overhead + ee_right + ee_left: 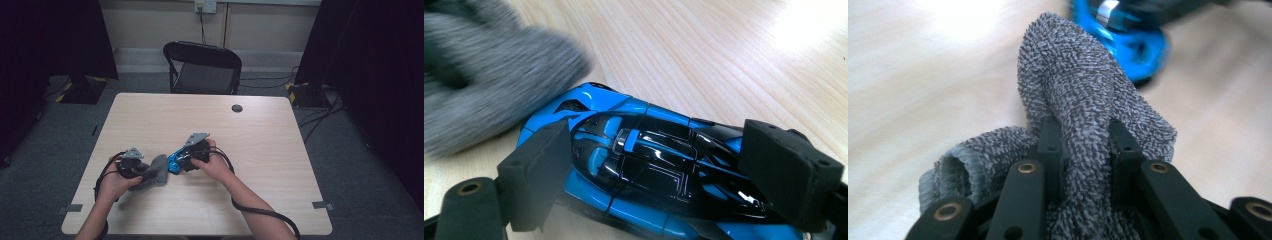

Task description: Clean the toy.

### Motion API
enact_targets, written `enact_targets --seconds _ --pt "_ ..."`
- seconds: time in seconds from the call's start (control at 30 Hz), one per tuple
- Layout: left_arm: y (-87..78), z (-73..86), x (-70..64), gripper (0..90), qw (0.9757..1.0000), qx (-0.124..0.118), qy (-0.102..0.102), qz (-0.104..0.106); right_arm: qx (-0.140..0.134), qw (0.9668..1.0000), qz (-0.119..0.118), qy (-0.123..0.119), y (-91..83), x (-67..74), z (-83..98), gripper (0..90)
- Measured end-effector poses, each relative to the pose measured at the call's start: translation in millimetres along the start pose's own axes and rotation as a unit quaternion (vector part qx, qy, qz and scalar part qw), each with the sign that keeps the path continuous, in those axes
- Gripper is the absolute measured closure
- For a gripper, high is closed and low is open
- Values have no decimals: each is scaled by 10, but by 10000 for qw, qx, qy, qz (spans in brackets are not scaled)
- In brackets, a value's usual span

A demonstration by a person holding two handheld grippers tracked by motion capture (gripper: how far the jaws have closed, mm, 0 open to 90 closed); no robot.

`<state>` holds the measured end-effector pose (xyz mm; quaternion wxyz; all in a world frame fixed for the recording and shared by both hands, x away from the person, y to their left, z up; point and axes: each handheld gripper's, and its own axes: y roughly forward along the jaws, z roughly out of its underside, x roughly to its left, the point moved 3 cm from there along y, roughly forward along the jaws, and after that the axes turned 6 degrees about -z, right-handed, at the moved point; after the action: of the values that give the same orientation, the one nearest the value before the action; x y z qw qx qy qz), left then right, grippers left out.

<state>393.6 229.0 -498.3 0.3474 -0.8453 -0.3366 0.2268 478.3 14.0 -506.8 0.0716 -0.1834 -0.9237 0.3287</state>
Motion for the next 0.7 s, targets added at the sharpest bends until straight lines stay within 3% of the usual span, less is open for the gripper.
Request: enact_targets --seconds 0.07,0.2,0.27,0.37,0.5,0.7 --pt "0 1 -152 735 9992 82 202 330 -26 10000 5 -21 0 0 5 138" --pt "86 -11 -411 732 9956 289 528 718 -31 10000 10 -28 -2 2 8 138" --pt "146 -26 -470 731 9948 424 663 649 -15 10000 5 -26 -1 3 4 138" --pt "175 -77 -453 730 9965 450 551 429 -34 10000 8 -27 -1 6 8 138" --pt "168 -93 -340 728 9989 423 194 108 43 10000 5 -18 -1 4 -4 138" --pt "92 -62 -169 727 9985 371 -33 -400 32 10000 2 -20 -2 1 -2 139"
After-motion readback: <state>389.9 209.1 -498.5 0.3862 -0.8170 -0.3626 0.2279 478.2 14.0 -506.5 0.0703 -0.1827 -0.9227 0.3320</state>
